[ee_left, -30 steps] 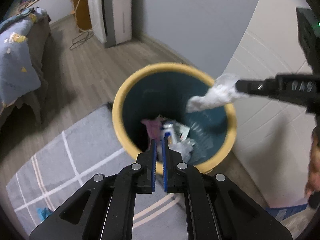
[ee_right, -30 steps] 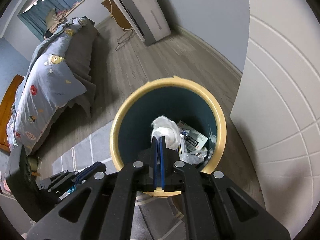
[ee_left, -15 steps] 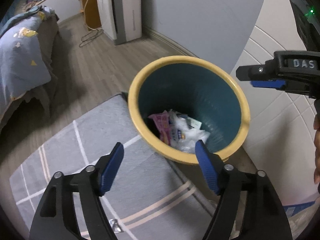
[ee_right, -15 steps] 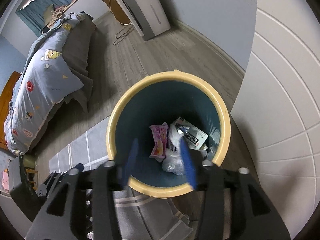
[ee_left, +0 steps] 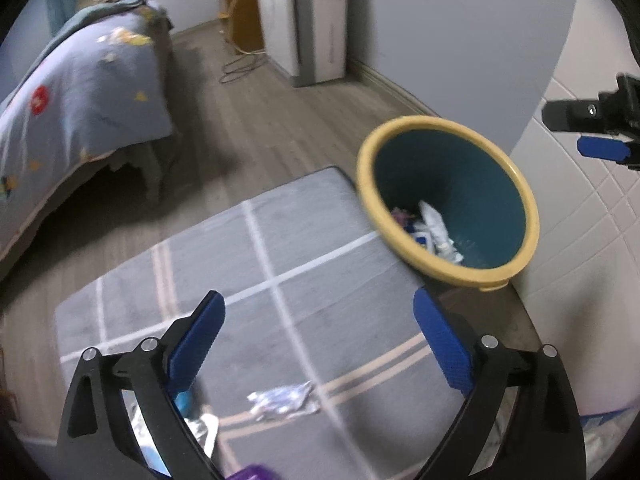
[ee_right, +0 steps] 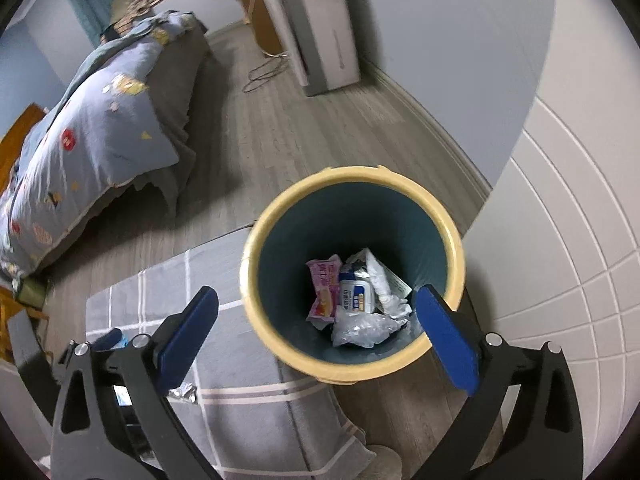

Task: Collect trash
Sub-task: 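Move both open tools back over the remaining trash on the cushion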

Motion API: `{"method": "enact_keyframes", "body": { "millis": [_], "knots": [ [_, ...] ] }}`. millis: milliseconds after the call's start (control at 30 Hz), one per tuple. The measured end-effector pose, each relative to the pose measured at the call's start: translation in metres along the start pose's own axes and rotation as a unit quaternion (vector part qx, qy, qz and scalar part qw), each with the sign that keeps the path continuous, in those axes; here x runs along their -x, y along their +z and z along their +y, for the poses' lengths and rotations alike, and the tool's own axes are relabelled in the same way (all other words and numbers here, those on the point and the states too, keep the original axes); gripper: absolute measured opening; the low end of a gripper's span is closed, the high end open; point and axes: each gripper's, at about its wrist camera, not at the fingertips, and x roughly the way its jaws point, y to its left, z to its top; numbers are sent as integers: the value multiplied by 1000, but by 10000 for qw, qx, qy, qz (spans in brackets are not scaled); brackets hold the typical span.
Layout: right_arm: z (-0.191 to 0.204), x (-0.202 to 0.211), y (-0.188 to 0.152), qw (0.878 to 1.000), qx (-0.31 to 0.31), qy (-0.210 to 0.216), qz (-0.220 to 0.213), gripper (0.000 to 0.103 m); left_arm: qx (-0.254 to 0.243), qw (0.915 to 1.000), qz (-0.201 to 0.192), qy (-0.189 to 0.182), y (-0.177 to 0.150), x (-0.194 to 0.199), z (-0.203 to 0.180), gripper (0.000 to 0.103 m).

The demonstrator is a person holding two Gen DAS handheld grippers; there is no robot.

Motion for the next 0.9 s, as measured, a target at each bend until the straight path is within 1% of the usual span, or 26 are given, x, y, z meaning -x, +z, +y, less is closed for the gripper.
{"method": "enact_keyframes", "body": {
  "millis": [133, 333, 467, 567, 667, 733, 900],
  "knots": [
    [39, 13, -8, 9990, 432, 3, -116, 97, 374, 9992, -39, 119, -16, 24, 35, 95],
    [94, 23, -23, 9942, 1057, 15, -200, 97, 906, 9949, -63, 449, -48, 56, 91, 96],
    [119, 21, -34, 9908, 1338, -50, -174, 97, 1084, 9923, -49, 601, -68, 70, 115, 96],
    [136, 16, -44, 9906, 1362, 47, -77, 97, 1088, 9912, -102, 747, -80, 79, 125, 97],
    [150, 8, -55, 9906, 1355, 166, 77, 97, 1200, 9896, 22, 789, -97, 78, 137, 97],
    [159, 2, -61, 9906, 1328, 231, 222, 97, 1237, 9883, 107, 881, -107, 77, 147, 97],
    [175, -10, -73, 9900, 1295, 380, 406, 97, 1291, 9867, 245, 956, -126, 80, 167, 97]
  ]
}}
